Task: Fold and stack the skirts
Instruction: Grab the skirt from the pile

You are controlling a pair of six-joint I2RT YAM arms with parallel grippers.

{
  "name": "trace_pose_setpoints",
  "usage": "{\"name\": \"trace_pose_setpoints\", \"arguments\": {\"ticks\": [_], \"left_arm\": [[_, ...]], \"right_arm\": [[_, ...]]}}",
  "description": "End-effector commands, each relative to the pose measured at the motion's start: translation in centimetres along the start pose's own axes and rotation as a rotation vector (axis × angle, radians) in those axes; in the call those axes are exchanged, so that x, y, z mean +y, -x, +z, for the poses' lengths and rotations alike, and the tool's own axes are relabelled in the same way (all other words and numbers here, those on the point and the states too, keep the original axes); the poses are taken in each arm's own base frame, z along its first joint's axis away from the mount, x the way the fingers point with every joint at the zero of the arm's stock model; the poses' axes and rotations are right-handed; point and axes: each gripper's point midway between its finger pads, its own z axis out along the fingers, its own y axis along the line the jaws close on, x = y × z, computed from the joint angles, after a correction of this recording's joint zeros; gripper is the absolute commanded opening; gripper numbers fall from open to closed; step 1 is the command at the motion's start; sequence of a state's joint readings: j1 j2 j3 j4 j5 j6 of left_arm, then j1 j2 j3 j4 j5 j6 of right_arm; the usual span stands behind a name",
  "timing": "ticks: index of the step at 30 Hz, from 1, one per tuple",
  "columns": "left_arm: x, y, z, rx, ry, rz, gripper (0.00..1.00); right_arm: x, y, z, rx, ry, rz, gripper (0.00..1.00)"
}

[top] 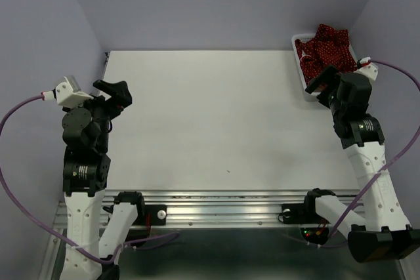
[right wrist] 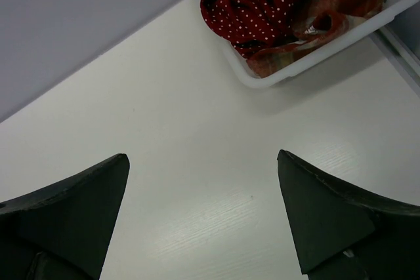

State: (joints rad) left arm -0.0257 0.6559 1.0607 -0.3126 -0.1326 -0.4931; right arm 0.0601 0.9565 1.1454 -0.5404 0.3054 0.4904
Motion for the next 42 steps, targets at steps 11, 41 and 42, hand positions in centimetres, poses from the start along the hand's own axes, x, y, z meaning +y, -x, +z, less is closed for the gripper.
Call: {"name": "trace_pose_setpoints", "arguments": {"ticks": [11,41,42], "left_arm": [[-1.7,0.6,2.3,-0.025,-0.059,-0.031,0.99],[-0.5,-4.7,8.0,0.101,-0.036,0.011,0.99],[-0.4,-4.6,8.0,0.1,-0.033,0.014,0.99]], "right_arm": [[0.1,5.8,4.5,-0.171,-0.151,-0.079,1.0],[-7.2,0.1,32.0,0.235,-0.07,-0.129,0.4],[-7.1,0.6,32.1,0.22,-0.073,-0.129,0.32]]}}
